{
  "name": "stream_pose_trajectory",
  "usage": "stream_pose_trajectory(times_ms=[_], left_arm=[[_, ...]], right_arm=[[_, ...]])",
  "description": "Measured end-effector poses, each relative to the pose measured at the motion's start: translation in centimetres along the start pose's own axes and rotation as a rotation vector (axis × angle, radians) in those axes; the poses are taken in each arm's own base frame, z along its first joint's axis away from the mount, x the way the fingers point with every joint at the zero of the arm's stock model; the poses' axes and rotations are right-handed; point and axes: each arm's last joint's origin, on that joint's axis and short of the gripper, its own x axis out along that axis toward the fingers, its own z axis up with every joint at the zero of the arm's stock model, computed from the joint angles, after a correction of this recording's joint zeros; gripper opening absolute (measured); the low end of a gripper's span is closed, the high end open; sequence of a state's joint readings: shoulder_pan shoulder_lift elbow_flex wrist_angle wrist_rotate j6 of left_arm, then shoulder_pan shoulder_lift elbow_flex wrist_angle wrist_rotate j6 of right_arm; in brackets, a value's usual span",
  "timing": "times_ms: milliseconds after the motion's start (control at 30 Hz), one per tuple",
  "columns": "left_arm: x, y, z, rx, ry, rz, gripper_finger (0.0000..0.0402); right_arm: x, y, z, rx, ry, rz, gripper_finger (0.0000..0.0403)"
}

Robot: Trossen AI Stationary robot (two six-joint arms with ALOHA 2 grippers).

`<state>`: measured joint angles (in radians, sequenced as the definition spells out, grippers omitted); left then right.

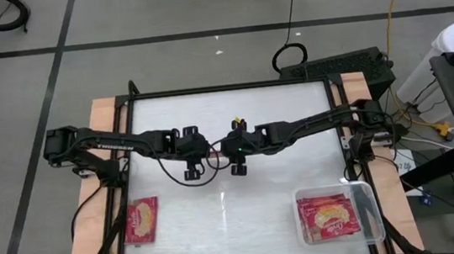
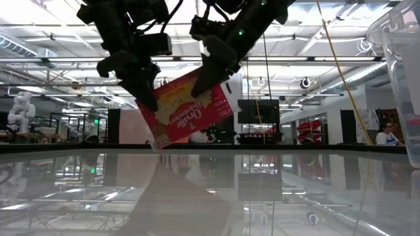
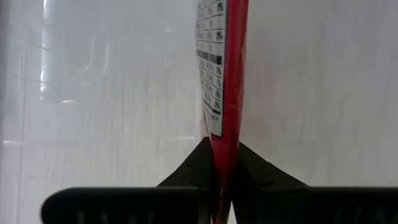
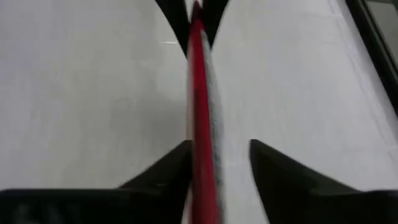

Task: Sort popcorn bags into baskets
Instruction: Put the red popcorn pack into the transparent bin

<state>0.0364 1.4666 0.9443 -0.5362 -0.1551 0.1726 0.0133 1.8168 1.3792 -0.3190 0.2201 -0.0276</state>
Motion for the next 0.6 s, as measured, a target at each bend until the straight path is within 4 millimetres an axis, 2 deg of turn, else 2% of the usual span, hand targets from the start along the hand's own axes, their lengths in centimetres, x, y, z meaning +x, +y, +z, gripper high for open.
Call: stream_pose_trajectory(times_ms=[200,267,433,600], left_arm=[[0.0,0.0,0.2,-0.006,-0.020,0.002,0.0043],[0.0,0.0,0.2,-0.025,-0.023,0.003,0.0062],[0.0,-0.3,0.0,-0.079,-0.011,0.003,0.0134],[0.8,-1.2,-0.9,-0.149,-0.002,0.020,0.0188]], right_arm=[[-0.2,0.2,-0.1,0.006,0.005,0.082,0.0022],[-0.6,0.3,-0.1,0.013,0.010,0.097,0.0014],[-1.7,1.0,-0.5,0.070,0.072,0.111,0.0033],[-2.9,2.9,-0.9,0.076,0.118,0.138,0.0012]])
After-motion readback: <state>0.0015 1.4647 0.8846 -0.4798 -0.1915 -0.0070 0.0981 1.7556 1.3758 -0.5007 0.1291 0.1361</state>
